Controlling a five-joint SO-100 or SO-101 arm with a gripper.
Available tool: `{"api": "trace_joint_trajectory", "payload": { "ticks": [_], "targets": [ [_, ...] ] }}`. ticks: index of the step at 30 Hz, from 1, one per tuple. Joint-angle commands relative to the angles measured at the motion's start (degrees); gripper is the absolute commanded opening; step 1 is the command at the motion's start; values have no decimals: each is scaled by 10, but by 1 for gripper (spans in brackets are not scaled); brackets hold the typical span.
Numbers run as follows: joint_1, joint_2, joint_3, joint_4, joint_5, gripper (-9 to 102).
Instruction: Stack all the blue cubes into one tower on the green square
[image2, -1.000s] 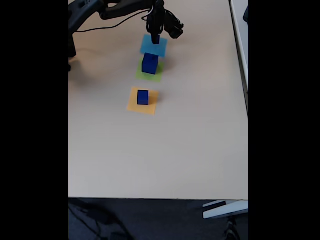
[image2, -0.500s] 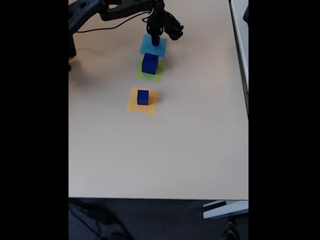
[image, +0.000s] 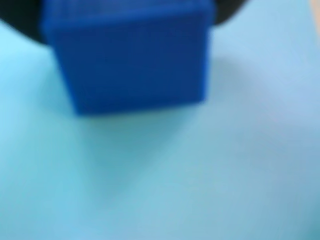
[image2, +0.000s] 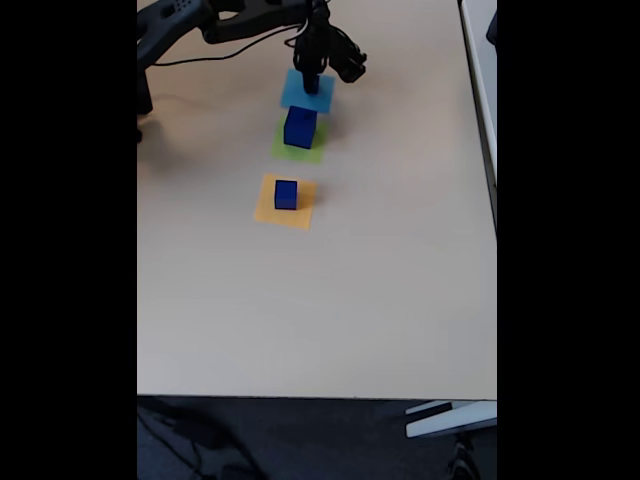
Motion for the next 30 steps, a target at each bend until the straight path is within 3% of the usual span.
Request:
{"api": "trace_joint_trajectory", "payload": {
  "ticks": [1, 13, 30],
  "targets": [
    [-6, 11, -33, -8, -10, 14],
    [-14, 11, -54, -25, -30, 24],
    [33, 62, -117, -43, -178, 26]
  ]
}}
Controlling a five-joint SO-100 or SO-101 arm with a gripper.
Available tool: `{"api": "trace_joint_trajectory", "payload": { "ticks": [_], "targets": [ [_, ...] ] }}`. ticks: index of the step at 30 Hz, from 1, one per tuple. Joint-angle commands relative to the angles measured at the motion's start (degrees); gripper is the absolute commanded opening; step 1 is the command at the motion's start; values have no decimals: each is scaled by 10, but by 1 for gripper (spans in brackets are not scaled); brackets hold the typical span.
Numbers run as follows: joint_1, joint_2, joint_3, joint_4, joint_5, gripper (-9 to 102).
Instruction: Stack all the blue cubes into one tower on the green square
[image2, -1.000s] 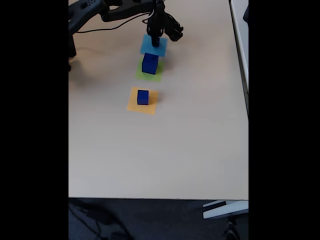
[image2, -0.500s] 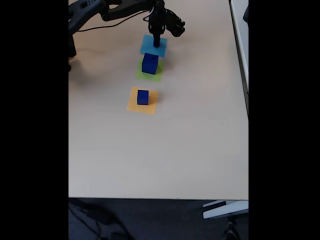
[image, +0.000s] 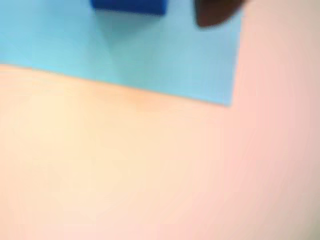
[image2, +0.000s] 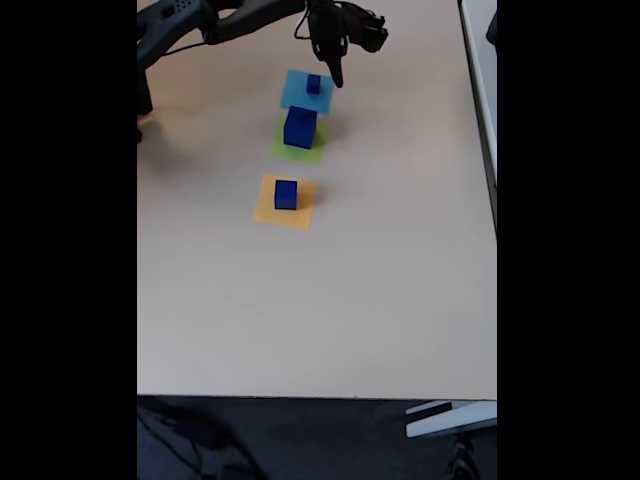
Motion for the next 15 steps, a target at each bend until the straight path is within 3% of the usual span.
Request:
{"api": "trace_joint_trajectory", "payload": {
  "ticks": [1, 15],
  "targets": [
    [19, 81, 3, 5, -20, 26],
    [83, 239, 149, 37, -44, 26]
  ]
}}
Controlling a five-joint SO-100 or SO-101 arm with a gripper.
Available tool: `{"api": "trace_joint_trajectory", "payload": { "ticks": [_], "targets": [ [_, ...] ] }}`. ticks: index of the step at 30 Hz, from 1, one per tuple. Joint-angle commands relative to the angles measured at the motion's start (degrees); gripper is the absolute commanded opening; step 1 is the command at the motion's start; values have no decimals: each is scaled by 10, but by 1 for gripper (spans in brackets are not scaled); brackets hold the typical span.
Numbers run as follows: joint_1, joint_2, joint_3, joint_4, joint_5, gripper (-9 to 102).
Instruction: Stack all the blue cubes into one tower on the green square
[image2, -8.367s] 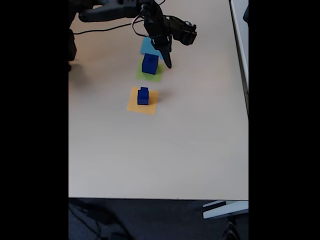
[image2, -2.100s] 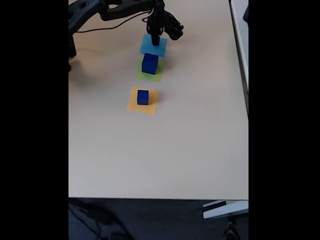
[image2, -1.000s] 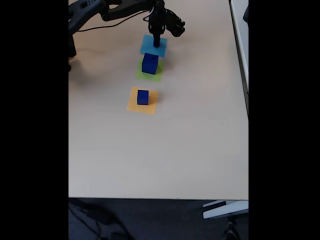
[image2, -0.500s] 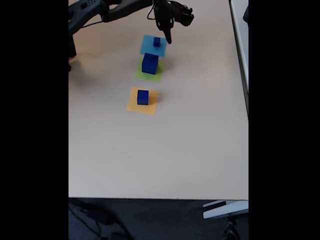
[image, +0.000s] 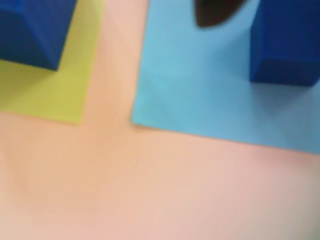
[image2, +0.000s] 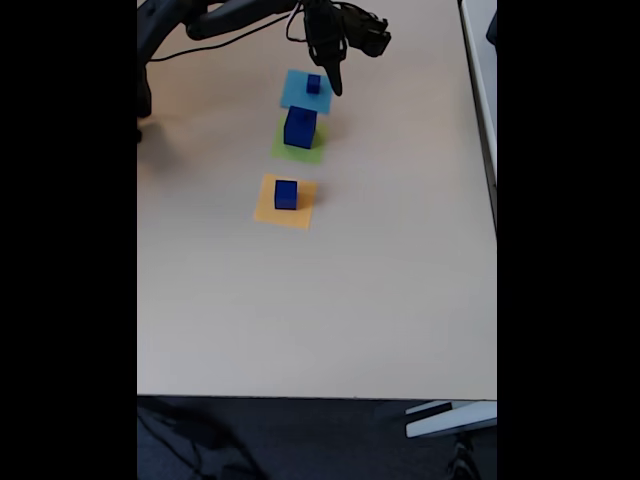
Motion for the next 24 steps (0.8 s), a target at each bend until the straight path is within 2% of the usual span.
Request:
{"api": "trace_joint_trajectory", "payload": {
  "ticks": [1, 10, 24],
  "targets": [
    [6, 77, 23, 6, 17, 26],
    [15, 105, 102, 0, 45, 26],
    [59, 102, 127, -5, 1, 26]
  ]
}}
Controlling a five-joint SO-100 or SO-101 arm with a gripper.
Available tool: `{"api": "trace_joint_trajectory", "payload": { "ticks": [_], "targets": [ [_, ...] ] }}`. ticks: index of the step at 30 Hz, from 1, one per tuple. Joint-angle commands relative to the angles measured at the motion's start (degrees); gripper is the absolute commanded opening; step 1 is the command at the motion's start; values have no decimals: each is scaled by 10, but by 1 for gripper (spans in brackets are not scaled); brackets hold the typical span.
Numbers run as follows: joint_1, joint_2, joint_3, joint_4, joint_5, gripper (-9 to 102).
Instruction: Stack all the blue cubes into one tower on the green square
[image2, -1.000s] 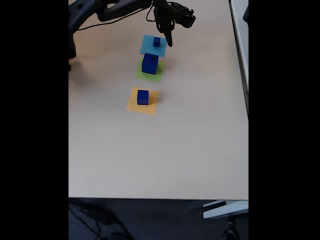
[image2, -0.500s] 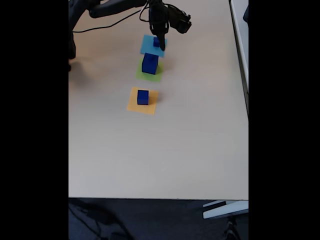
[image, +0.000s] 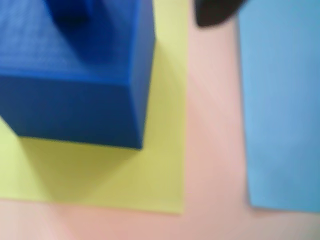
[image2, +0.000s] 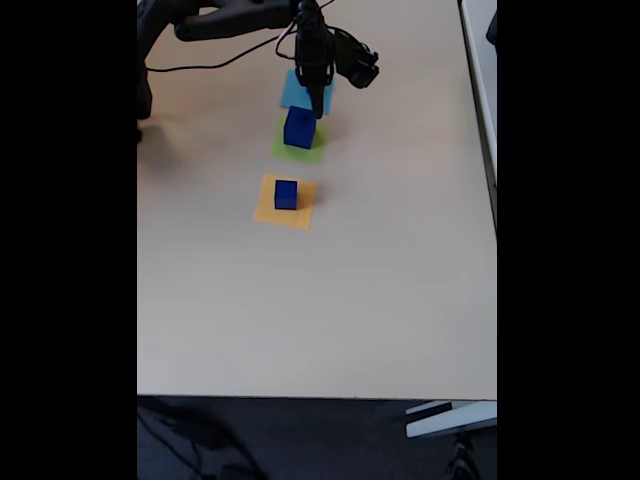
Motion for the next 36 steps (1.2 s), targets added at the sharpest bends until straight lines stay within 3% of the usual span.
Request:
{"api": "trace_joint_trajectory", "payload": {
  "ticks": [1, 36],
  "targets": [
    [7, 55, 4, -9, -8, 26],
    [23, 72, 72, 2, -43, 24]
  ]
}}
